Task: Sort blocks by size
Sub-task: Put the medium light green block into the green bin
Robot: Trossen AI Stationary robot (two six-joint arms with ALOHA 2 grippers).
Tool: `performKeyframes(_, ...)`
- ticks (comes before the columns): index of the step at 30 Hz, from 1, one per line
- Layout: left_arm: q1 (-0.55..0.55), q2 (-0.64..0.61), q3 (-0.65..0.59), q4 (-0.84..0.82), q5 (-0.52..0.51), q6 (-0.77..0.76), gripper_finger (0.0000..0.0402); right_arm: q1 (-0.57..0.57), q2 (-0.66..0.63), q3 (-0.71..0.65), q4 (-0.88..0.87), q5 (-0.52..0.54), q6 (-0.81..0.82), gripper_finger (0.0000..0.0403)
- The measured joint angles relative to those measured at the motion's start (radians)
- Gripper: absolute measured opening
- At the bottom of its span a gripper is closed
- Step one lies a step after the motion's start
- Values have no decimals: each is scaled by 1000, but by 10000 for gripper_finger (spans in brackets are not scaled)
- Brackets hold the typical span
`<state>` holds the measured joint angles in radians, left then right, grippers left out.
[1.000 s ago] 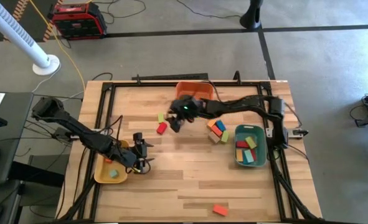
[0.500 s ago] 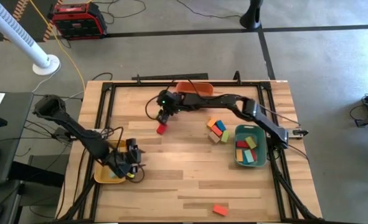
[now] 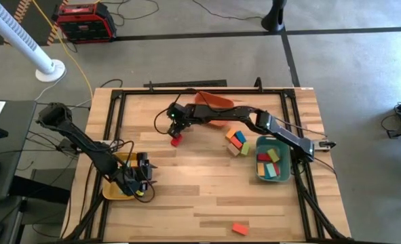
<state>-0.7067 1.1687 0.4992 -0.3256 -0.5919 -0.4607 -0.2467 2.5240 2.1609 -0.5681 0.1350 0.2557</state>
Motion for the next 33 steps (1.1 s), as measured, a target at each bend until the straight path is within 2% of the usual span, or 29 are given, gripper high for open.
performKeyframes(19, 0, 0, 0, 2, 0, -25, 267, 85, 0, 2, -50, 3, -298, 225)
performKeyframes(33, 0, 0, 0, 2, 2, -25, 267, 95, -35, 1, -274, 3, -358, 225)
